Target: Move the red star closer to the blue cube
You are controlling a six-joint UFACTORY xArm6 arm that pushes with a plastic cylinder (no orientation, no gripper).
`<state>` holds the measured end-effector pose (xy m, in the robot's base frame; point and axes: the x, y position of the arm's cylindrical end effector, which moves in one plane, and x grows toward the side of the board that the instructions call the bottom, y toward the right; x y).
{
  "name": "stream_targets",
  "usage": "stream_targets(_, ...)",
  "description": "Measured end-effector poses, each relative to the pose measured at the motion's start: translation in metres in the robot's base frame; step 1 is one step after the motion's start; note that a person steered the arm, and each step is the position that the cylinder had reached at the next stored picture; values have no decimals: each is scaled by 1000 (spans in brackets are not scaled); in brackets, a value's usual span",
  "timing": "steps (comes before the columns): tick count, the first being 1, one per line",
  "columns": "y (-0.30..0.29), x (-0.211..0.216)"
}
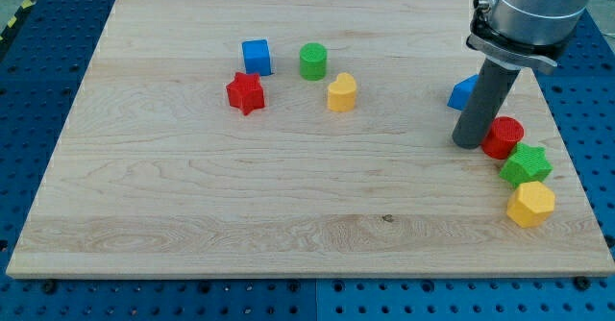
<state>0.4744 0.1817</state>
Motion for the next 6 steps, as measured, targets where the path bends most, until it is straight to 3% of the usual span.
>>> stream_targets(1,-22,3)
stream_targets(3,-217,5)
stream_targets(4,-274,-20)
stream_targets(5,-281,-69)
stream_targets(6,-282,-69)
